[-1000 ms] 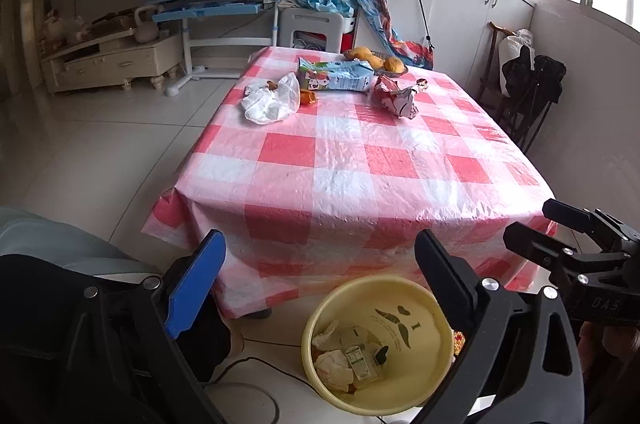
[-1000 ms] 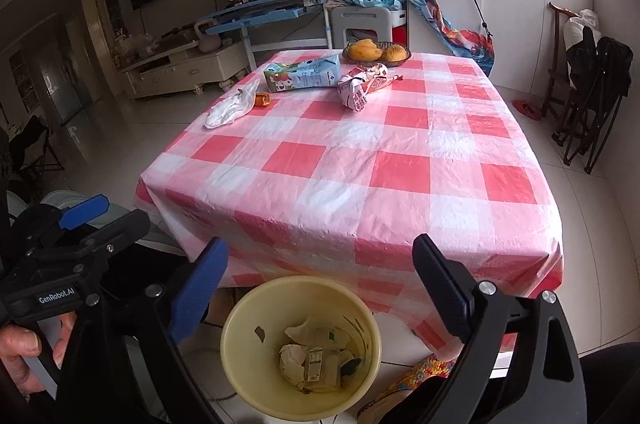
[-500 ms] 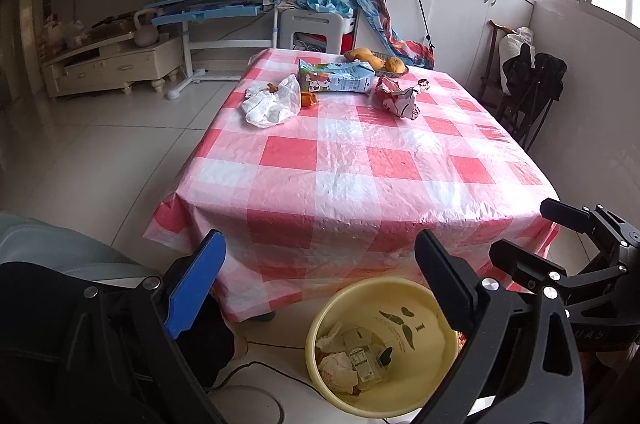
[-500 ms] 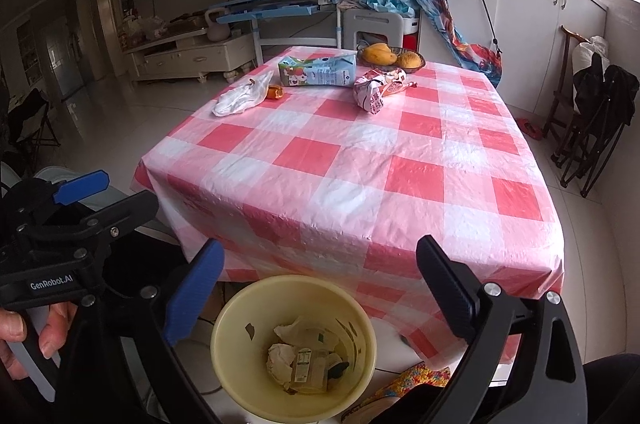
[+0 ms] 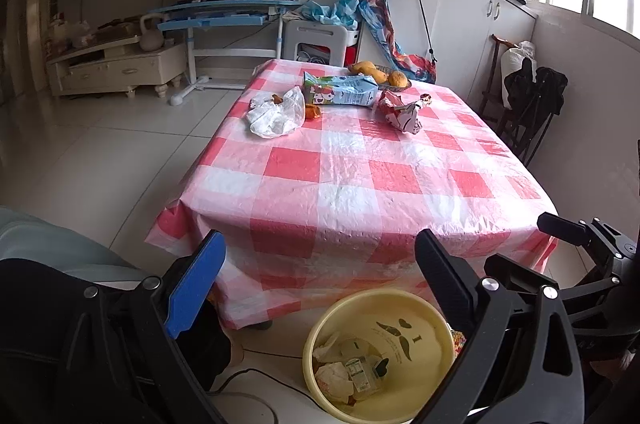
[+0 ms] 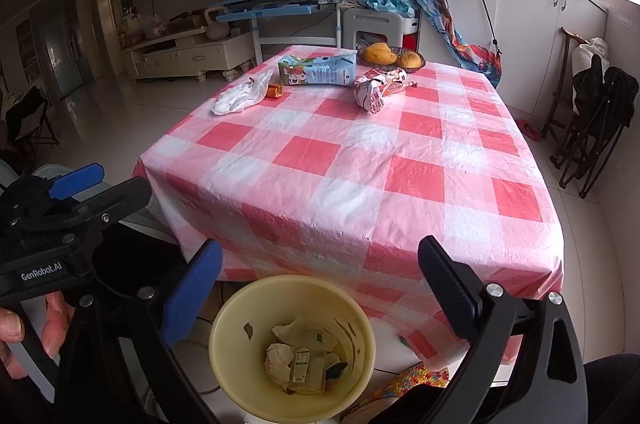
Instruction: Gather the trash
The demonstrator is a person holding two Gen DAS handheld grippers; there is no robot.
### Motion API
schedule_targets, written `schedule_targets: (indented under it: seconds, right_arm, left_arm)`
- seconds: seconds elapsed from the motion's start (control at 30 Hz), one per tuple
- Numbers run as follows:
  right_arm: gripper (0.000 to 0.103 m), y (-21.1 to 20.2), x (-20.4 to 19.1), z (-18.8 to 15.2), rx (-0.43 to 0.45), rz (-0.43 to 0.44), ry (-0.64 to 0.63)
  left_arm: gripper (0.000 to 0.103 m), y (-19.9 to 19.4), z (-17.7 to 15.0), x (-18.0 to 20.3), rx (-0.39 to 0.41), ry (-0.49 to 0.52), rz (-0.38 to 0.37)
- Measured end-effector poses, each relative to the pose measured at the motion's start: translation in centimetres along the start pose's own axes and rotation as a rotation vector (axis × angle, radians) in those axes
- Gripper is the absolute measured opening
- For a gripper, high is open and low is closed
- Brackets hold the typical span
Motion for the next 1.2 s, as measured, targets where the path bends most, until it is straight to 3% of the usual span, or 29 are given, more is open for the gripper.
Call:
schedule_targets:
  seconds: [1.2]
  right_arm:
    - [0.094, 0.18, -0.16, -0.19, -0.006, -0.001, -0.005]
  left_arm:
    - [0.092, 0.0, 0.24, -0.61, 0.021, -0.004, 0.035]
Point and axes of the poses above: each gripper's, at about its wrist camera, not at the fingertips, and y roughly the way its jaws point, x to its right, z to its top, the point moved 6 cm from there along y, roughly the way its jaws point, and after that the axes turned 5 degrees about -y, right-handed, at the moved point
